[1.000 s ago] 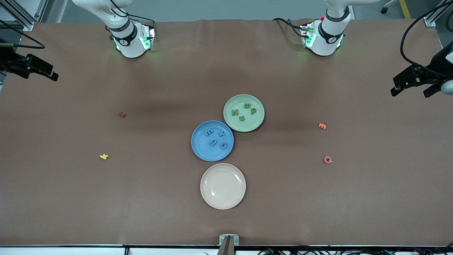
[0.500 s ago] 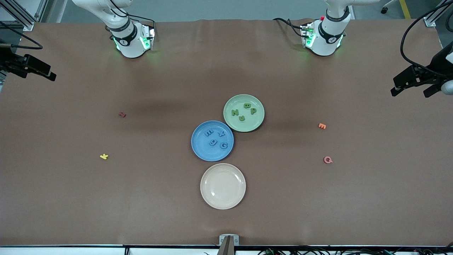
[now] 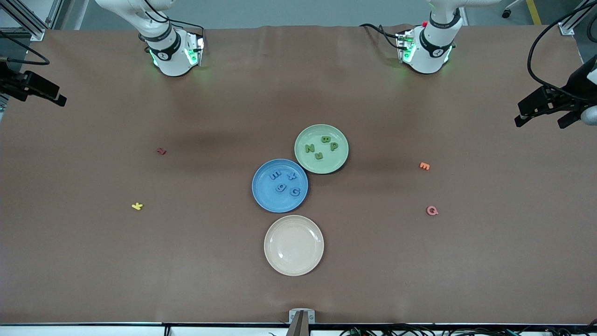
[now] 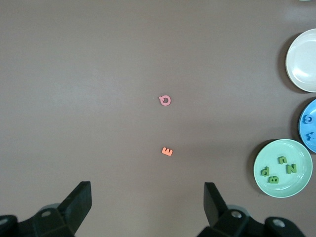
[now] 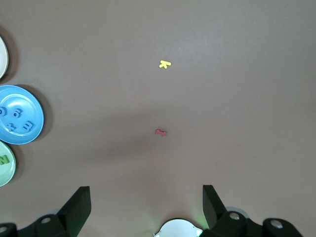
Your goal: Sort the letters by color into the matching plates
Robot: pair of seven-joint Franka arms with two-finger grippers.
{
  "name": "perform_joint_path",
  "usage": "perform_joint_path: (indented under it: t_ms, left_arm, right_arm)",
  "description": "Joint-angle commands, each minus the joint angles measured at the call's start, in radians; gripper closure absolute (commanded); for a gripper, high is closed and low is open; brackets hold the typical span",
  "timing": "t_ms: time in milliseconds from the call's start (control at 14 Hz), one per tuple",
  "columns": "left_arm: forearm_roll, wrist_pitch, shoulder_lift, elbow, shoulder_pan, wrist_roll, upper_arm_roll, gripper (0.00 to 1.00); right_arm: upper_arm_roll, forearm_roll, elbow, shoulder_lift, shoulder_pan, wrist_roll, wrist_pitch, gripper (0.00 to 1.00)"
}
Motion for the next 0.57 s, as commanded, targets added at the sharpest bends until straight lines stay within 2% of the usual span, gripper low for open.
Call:
perform_joint_path:
  t_ms: [0, 500]
  left_arm:
    - [0.018, -0.012, -0.003, 0.005, -0.001, -0.004, -0.001, 0.00]
    - [0.018, -0.014, -0.001, 0.005, -0.001, -0.004, 0.001, 0.00]
  right_arm:
    - [0.010, -0.018, -0.015, -0.026, -0.010, -0.058, 0.013, 0.00]
    - [0.014, -0.004, -0.015, -0.028, -0.007, -0.060, 0.015, 0.00]
